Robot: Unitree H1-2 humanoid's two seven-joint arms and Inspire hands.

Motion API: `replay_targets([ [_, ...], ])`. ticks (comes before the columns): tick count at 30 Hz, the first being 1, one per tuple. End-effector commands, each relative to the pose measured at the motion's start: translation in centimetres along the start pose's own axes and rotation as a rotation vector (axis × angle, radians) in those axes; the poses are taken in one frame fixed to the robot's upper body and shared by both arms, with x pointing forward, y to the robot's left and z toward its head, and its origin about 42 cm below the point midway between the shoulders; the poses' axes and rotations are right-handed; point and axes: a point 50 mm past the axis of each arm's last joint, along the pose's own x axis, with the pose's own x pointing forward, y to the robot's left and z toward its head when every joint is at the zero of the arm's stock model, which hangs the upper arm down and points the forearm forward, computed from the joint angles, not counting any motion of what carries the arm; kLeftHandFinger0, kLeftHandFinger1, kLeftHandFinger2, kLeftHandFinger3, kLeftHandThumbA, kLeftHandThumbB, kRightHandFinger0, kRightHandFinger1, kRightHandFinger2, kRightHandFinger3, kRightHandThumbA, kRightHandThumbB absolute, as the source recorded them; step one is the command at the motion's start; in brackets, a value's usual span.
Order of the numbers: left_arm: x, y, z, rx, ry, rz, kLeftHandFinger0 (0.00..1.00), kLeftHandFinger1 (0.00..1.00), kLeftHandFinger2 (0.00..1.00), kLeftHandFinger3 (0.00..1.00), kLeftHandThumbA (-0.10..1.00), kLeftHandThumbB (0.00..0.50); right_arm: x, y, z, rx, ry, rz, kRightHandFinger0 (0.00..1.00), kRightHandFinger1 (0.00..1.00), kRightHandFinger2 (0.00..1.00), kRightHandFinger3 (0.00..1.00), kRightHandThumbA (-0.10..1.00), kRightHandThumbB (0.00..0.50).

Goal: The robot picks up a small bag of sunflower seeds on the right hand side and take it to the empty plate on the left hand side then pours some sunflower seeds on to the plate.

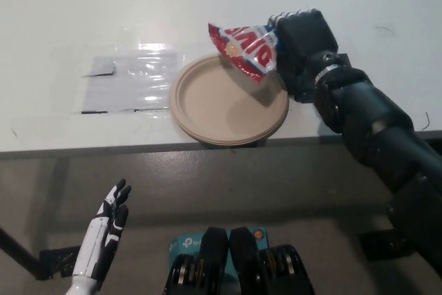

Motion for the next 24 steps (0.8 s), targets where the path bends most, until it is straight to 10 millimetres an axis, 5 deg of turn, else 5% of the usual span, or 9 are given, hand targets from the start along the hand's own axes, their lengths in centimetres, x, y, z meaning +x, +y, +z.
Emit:
replay_targets([
  [1,0.7,0.6,1.2,0.028,-0.055,-0.002,1.00,1.00,1.00,1.00,1.00,0.078,2.7,-5.0,0.9,-0.134,-0.046,-0.130,0.00,0.00,0.12,0.23,-0.10,0.307],
  [4,0.8,0.6,1.3,0.028,-0.061,-0.004,1.00,1.00,1.00,1.00,1.00,0.072,2.7,-5.2,0.8,-0.171,-0.060,-0.129,0.00,0.00,0.08,0.23,-0.10,0.303],
  [7,0.7,0.6,1.4,0.029,-0.061,-0.005,1.00,1.00,1.00,1.00,1.00,0.074,2.8,-5.6,0.7,-0.211,-0.077,-0.143,0.00,0.00,0.07,0.43,-0.10,0.330],
  [14,0.9,0.7,1.4,0.029,-0.064,-0.004,1.00,1.00,1.00,1.00,1.00,0.081,2.9,-6.0,0.4,-0.353,-0.127,-0.156,0.00,0.00,0.00,0.33,-0.10,0.346],
  [24,1.1,0.7,1.4,0.029,-0.074,-0.002,1.00,1.00,1.00,1.00,1.00,0.086,2.3,-6.0,-1.1,-0.502,-0.171,-0.180,0.00,0.00,0.02,0.29,-0.10,0.315],
])
